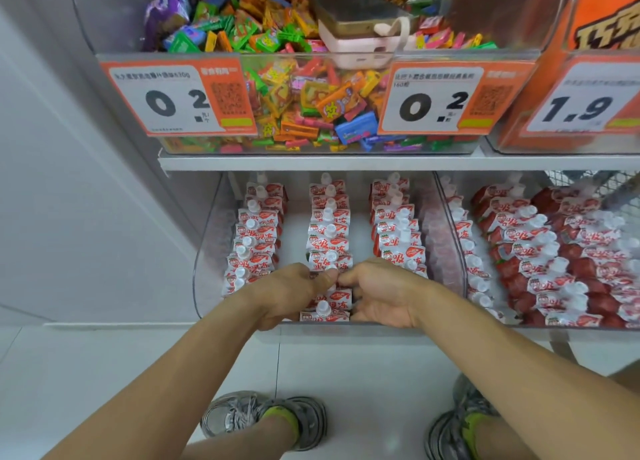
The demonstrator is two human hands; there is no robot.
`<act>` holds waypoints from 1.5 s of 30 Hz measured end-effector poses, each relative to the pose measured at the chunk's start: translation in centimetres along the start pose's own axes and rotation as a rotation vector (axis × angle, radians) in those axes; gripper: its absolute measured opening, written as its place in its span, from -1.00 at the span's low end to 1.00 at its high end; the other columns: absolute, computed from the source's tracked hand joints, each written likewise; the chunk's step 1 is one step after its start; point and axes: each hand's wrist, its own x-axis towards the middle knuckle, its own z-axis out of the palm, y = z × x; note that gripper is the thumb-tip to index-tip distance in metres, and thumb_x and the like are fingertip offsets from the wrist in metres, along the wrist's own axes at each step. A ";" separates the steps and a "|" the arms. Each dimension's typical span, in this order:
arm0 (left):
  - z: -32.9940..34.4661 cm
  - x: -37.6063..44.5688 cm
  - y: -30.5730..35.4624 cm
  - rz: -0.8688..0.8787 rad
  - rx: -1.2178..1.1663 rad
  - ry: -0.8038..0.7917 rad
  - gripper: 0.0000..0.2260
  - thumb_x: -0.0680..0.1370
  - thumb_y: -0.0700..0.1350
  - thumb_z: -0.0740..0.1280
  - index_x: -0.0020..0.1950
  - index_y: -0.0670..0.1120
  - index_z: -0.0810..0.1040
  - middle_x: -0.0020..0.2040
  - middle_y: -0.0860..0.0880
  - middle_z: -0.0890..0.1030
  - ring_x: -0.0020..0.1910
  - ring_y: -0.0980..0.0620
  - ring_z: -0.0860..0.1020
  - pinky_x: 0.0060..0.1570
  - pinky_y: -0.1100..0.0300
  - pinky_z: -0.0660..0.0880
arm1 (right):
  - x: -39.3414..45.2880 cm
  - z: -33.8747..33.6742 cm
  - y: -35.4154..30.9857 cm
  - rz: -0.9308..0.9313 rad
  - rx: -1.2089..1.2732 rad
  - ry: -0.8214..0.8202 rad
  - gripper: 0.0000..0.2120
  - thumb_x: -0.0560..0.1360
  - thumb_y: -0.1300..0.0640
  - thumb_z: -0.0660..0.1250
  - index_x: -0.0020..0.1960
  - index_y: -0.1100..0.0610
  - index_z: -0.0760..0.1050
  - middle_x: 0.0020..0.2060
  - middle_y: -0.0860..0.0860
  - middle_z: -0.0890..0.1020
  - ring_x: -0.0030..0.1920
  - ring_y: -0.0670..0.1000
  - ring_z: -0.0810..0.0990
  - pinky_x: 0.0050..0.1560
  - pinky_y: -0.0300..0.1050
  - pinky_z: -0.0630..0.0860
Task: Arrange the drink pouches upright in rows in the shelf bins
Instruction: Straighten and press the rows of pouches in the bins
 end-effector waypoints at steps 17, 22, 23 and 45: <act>-0.5 1.1 2.5 0.086 -0.009 0.267 -0.40 0.60 0.25 0.08 0.55 -0.04 0.14 0.50 -0.09 0.29 0.39 -0.07 0.36 0.33 0.09 0.26 | 0.4 0.4 -1.4 -0.290 -0.508 0.310 -0.46 0.68 -0.11 0.05 0.57 0.10 0.11 0.53 0.05 0.27 0.51 0.11 0.26 0.44 0.04 0.22; 0.2 2.4 2.3 0.162 0.048 0.268 -0.59 0.64 0.15 0.08 0.34 -0.06 0.45 0.28 -0.09 0.54 0.13 0.00 0.48 0.13 0.18 0.35 | 3.3 0.7 -0.3 -0.445 -0.535 0.445 -0.64 0.69 -0.02 0.05 0.01 0.16 0.53 -0.20 0.05 0.59 -0.20 0.03 0.54 -0.16 -0.09 0.44; 0.1 2.6 2.2 0.105 0.043 0.259 -0.54 0.63 0.18 0.06 0.36 -0.09 0.44 0.29 -0.10 0.53 0.16 -0.05 0.48 0.16 0.14 0.35 | 3.5 0.6 -0.2 -0.457 -0.537 0.478 -0.61 0.69 -0.01 0.05 -0.14 0.16 0.49 -0.34 0.02 0.51 -0.33 0.01 0.45 -0.28 -0.11 0.35; 1.3 4.3 1.9 0.324 -0.104 0.272 -0.54 0.65 0.16 0.00 0.52 0.03 0.19 0.33 0.06 0.46 0.27 0.10 0.43 0.14 0.30 0.26 | 5.9 0.9 -1.2 -0.436 -0.413 0.354 -0.45 0.66 -0.20 -0.06 0.60 -0.06 -0.02 0.46 0.04 0.41 0.43 0.11 0.41 0.45 0.08 0.32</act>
